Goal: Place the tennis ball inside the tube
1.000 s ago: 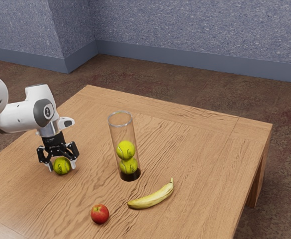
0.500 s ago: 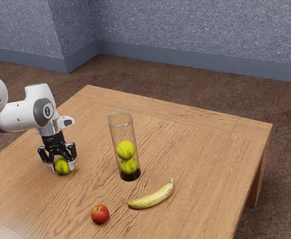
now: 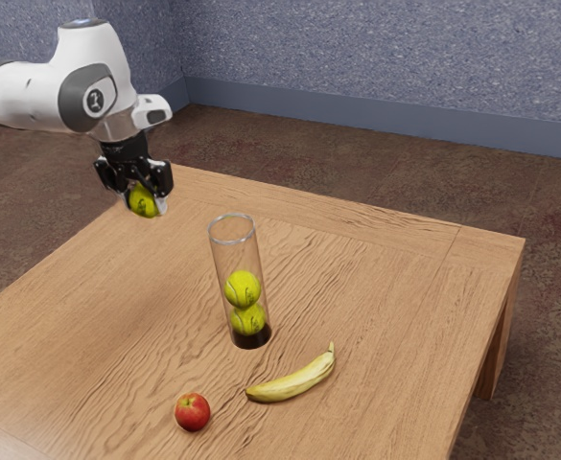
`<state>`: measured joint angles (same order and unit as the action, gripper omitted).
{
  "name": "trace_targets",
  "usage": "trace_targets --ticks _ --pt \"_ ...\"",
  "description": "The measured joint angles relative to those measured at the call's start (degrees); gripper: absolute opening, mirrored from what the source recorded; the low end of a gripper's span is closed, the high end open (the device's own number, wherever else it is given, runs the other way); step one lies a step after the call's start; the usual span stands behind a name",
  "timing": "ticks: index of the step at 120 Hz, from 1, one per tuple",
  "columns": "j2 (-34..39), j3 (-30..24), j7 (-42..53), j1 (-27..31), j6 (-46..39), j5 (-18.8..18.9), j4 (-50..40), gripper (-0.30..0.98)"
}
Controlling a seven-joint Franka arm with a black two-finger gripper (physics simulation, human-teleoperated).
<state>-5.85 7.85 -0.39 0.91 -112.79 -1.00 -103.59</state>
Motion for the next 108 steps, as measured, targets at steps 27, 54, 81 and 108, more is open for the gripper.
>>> trace_targets --ticks 27,54,81,108 --pt "0.06 -4.12 -4.81 -1.91 9.05 3.23 8.18 0.39" --pt "-1.87 -6.82 -10.37 -5.12 13.49 3.38 10.86 0.39" --pt "-3.92 -8.83 -15.33 -6.29 14.44 3.13 12.1 0.39" --pt "-5.86 -9.92 -19.47 -6.46 14.6 2.8 14.23 0.4"
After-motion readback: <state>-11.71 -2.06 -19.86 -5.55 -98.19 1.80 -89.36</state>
